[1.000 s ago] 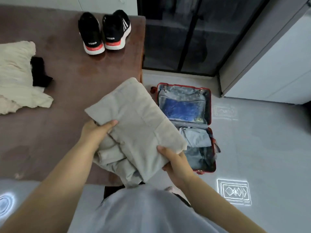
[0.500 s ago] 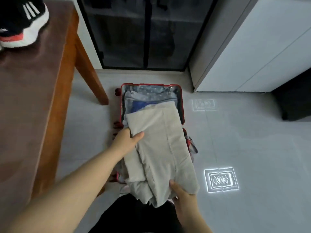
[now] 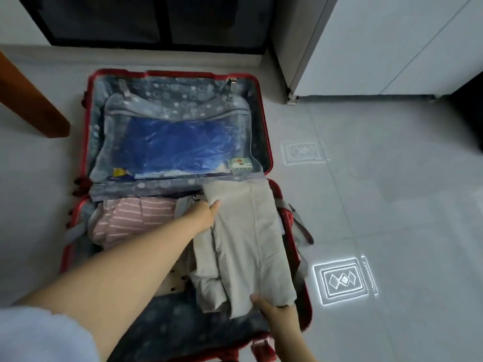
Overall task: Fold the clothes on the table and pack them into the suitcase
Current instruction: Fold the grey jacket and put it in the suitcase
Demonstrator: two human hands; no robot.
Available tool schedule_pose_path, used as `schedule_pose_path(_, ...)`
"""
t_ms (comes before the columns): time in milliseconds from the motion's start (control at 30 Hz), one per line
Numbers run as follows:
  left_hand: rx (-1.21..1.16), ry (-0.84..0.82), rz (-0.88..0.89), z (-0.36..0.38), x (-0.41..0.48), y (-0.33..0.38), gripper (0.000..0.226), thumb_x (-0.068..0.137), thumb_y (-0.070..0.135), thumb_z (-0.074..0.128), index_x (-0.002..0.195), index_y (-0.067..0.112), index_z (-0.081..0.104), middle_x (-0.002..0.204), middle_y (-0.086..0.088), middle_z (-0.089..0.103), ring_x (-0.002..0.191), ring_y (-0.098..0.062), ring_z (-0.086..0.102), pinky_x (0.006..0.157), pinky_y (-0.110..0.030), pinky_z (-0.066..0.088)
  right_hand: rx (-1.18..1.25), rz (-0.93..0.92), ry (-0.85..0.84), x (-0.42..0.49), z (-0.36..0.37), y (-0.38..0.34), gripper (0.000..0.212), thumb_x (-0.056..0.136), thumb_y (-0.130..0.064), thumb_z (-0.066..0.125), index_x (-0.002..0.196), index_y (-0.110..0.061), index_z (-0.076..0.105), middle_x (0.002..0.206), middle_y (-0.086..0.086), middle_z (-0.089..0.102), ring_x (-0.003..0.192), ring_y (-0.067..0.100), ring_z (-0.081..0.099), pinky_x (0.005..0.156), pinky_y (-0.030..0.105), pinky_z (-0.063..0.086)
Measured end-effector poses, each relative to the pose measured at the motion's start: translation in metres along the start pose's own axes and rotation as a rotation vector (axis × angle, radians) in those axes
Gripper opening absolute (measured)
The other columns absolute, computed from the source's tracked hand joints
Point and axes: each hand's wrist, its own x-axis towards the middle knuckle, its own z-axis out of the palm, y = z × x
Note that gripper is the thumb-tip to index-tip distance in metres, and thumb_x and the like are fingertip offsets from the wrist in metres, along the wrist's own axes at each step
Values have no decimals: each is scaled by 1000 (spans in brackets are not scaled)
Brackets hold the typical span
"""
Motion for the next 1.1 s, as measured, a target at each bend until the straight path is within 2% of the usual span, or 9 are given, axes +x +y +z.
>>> schedule_pose_path(167,145,130,-115,65,99,-35,64,97,50,23,132,2,46,136,-19,46,122,-37,46,100,-37,37,-180,-59,-124,102,-4,38,122,14,-65,84,120,-18,48,111,-4,63,102,17,61,92,37,52)
schedule_pose_path(233,199,131,-146,78,108,-37,68,95,57,20,128,5,50,133,-20,47,120,-39,47,98,-40,40,-381,-211,-66,107,-12,34,119,27,-74,77,128,-30,34,122,-15,47,113,12,49,99,28,45)
schedule_pose_path(333,232,124,-137,83,104,-30,69,94,58,20,124,6,53,127,-21,53,117,-39,49,94,-42,42,-835,-537,-8,113,-12,14,96,69,-46,76,143,-34,15,154,-6,10,142,20,14,117,37,17)
schedule_pose_path(467,283,193,-101,78,87,-27,64,96,55,21,121,7,56,127,-19,53,118,-37,48,96,-41,41,-1469,-705,-105,131,7,-14,95,85,-47,57,142,-42,-19,151,-2,-31,140,26,-27,110,41,-18)
schedule_pose_path(633,356,316,53,84,91,-28,61,95,52,30,126,4,48,131,-18,49,122,-34,43,98,-38,35,-1659,-598,-106,188,31,-10,100,84,-46,60,143,-38,-21,148,2,-35,140,33,-24,113,51,-14)
schedule_pose_path(733,289,395,178,102,90,-43,77,93,51,39,148,12,3,151,-13,19,137,-31,21,112,-37,20,-1709,-514,-106,205,36,-3,103,83,-48,61,144,-35,-20,152,6,-28,142,34,-19,115,52,-9)
schedule_pose_path(900,426,175,257,92,4,-80,73,96,47,30,141,31,-25,156,-3,3,142,-25,8,115,-35,8,-1700,-392,-180,128,31,-2,92,90,-50,50,146,-26,-19,155,10,-20,143,30,-15,115,45,-7)
schedule_pose_path(1033,531,93,313,31,-91,-73,61,98,46,17,137,28,-27,158,-1,1,144,-23,-1,115,-35,-6,-1611,-401,-160,22,31,-56,71,98,-44,33,147,-24,-15,157,9,-15,145,27,-11,117,42,-5)
schedule_pose_path(1100,548,135,320,-9,-149,-74,61,90,51,7,145,27,-8,155,-4,18,143,-26,17,115,-35,-3,-1588,-414,-180,-41,32,-84,65,100,-39,28,148,-24,-14,157,8,-14,145,26,-10,116,40,-5)
